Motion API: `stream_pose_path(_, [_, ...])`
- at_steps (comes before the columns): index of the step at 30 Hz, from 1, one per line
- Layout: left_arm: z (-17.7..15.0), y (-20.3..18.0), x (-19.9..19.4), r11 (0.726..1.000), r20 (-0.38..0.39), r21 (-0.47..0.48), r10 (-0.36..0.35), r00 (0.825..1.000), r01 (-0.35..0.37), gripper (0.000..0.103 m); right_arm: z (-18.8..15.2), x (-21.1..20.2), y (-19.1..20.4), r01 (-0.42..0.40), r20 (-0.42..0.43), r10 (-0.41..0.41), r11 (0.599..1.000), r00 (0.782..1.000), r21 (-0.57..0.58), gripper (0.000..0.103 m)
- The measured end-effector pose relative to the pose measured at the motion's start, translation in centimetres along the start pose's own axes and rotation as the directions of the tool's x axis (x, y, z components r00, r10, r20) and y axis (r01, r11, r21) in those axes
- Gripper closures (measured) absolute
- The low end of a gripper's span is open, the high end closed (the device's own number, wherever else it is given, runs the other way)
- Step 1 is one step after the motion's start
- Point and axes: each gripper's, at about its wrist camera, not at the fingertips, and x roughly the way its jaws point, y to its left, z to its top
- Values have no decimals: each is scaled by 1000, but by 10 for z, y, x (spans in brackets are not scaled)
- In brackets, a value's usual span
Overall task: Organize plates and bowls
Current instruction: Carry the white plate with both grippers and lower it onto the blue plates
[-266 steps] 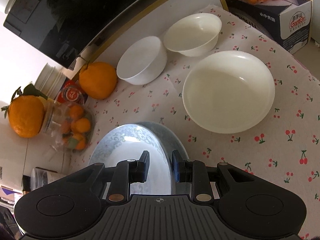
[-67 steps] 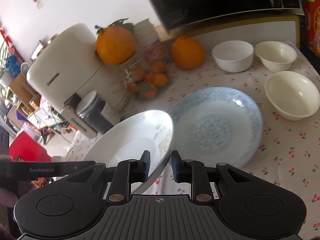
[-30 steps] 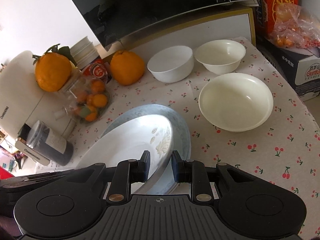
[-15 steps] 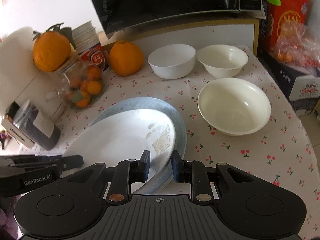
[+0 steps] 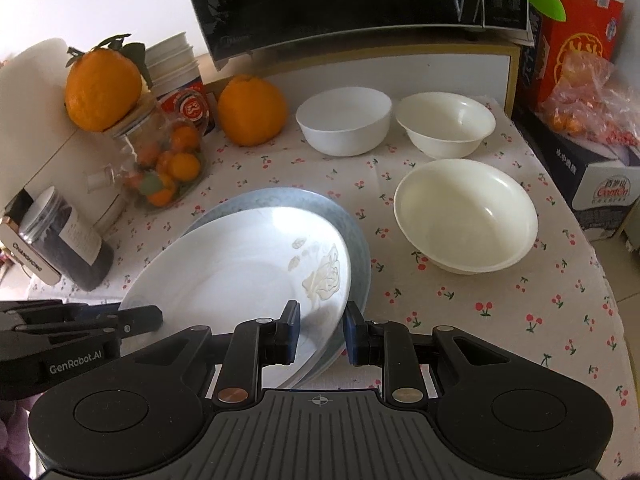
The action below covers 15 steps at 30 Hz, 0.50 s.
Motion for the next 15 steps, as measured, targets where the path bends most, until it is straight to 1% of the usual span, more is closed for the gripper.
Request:
stream_pose_path(10, [2,0,-2,1000,2,-17,11,1000,-11,82,2,1,-1,-1,-7,1,1000,1000,16,81])
stream_pose_path(15, [1,-6,-5,999,22,24,46,999,-46,82,2,1,3,22,-6,-22,1000,1000,-3,81])
